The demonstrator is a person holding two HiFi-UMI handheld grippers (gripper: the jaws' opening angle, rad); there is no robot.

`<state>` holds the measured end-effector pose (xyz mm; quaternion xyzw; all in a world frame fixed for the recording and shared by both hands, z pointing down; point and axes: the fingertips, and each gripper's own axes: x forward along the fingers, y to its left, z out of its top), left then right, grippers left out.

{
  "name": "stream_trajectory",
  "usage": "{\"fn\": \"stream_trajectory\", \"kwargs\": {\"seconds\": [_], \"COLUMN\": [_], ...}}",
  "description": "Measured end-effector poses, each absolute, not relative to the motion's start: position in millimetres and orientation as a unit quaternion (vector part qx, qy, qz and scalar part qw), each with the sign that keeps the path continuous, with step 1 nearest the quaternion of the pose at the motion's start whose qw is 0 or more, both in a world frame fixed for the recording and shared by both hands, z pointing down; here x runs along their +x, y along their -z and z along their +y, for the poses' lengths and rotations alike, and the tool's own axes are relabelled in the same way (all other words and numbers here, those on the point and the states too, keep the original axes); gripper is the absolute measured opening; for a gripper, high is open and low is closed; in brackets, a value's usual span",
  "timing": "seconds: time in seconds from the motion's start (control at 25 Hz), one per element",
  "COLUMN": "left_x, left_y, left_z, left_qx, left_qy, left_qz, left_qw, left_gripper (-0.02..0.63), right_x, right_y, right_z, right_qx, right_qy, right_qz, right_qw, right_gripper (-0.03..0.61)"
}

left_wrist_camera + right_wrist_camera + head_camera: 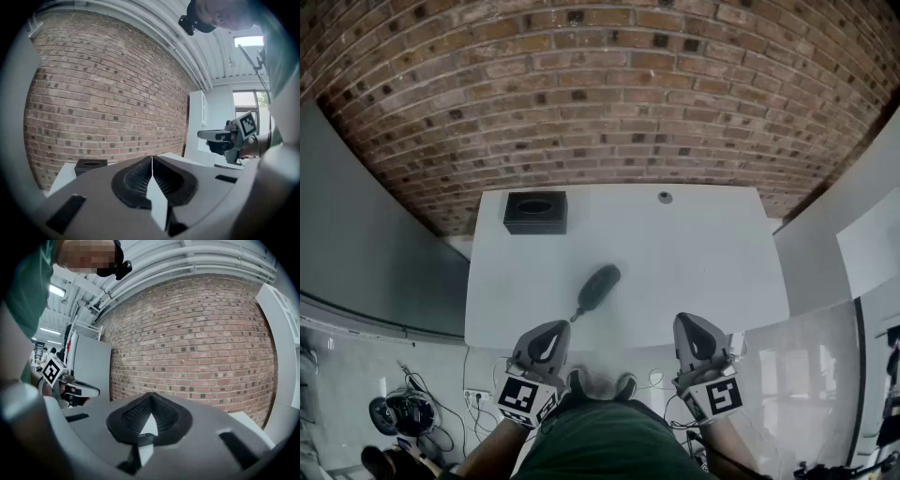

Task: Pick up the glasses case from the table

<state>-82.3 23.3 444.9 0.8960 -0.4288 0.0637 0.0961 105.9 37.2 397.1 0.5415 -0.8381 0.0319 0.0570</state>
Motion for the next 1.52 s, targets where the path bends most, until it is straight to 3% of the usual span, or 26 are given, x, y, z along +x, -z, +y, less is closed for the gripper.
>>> {"fn": "stream_trajectory", "kwargs": {"seconds": [0.72,1.04,1.08,1.16,1.2,1.52], "left_x": [-62,-40,-38,-35,-34,-43], "left_y": [-446,-445,-449,-469,-479,-574], "left_z": [32,39,38,34,31,-29], "left_qx": [0.873,0.857,0.855,0.857,0.858,0.851], "left_qy": [-0.092,-0.111,-0.116,-0.13,-0.14,-0.254], "left_qz": [-0.474,-0.5,-0.501,-0.491,-0.485,-0.434], "left_qw": [0.063,0.062,0.068,0.084,0.092,0.15], "left_gripper": [0.008,0.009,0.02,0.185,0.207,0.259], "right_x": [150,165,167,170,171,167], "right_y": [-408,-414,-416,-421,-423,-431], "right_z": [51,58,57,54,52,30], "right_qx": [0.526,0.504,0.503,0.502,0.501,0.514], "right_qy": [-0.036,-0.004,-0.01,-0.02,-0.024,-0.039], "right_qz": [-0.849,-0.86,-0.861,-0.861,-0.861,-0.852], "right_qw": [0.042,0.079,0.078,0.076,0.079,0.095], "right_gripper": [0.0,0.0,0.0,0.0,0.0,0.0]}}
